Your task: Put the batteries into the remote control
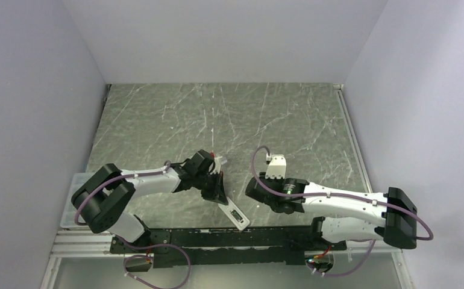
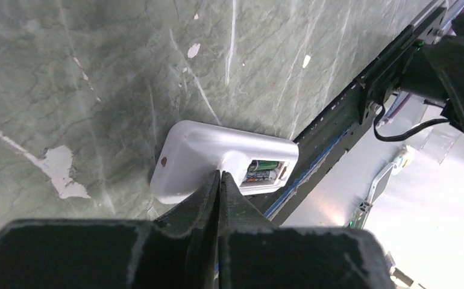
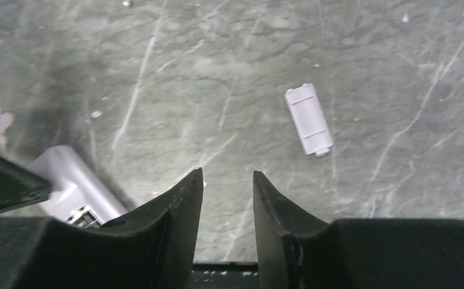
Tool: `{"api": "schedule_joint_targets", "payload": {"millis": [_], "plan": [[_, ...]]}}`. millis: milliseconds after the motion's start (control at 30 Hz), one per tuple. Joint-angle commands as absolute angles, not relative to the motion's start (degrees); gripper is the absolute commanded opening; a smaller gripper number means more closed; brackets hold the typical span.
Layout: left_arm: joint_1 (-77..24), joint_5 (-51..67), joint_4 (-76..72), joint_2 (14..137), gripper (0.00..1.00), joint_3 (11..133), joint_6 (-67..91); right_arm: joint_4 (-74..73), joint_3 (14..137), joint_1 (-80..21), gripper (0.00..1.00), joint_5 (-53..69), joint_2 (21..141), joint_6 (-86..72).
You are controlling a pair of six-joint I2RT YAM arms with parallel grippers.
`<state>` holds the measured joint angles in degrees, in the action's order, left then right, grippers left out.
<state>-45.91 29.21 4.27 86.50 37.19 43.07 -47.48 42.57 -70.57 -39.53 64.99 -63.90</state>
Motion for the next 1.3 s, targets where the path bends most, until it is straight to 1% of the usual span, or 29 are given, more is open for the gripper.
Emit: {"api": "schedule_joint_targets", "payload": {"millis": [0,100,267,433,500,567,667,800,1067,1267], "plan": [[-45.78,25.3,10.28,80.94,0.13,40.68,40.42,-43.6,40.38,-64.24,0.43,-35.87,62.68,-55.43],[-45.79,23.99,13.88,77.69,0.23,42.07,39.76,-42.49,38.76,-60.14,0.53,-33.65,60.93,-53.91],[-45.71,22.02,18.96,72.46,0.33,43.41,39.4,-41.2,35.75,-54.31,0.63,-29.2,58.5,-55.27],[-45.79,20.82,22.34,67.37,0.45,43.91,39.55,-40.19,32.29,-48.8,0.64,-25.87,56.33,-61.01],[-45.76,20.43,23.74,65.27,0.5,44.19,39.55,-41.01,31.2,-47.79,0.61,-26.28,55.41,-64.76],[-45.79,20.1,25.07,63.91,0.52,44.37,39.46,-42.5,30.34,-46.99,0.59,-27.12,54.67,-68.81],[-45.79,19.8,25.9,62.57,0.54,44.17,39.36,-43.64,29.53,-46.23,0.56,-27.83,54.32,-70.37],[-45.75,19.78,25.61,62.42,0.54,43.45,39.55,-43.42,28.57,-45.34,0.49,-27.24,54.72,-71.09],[-45.79,20.44,24.39,63.27,0.54,42.98,39.31,-42.19,25.02,-44.29,0.37,-26.28,53.56,-78.4],[-45.79,20.45,24.52,63.33,0.54,42.89,39.03,-42.35,24.17,-42.8,0.33,-27.36,53.81,-83.69]]}}
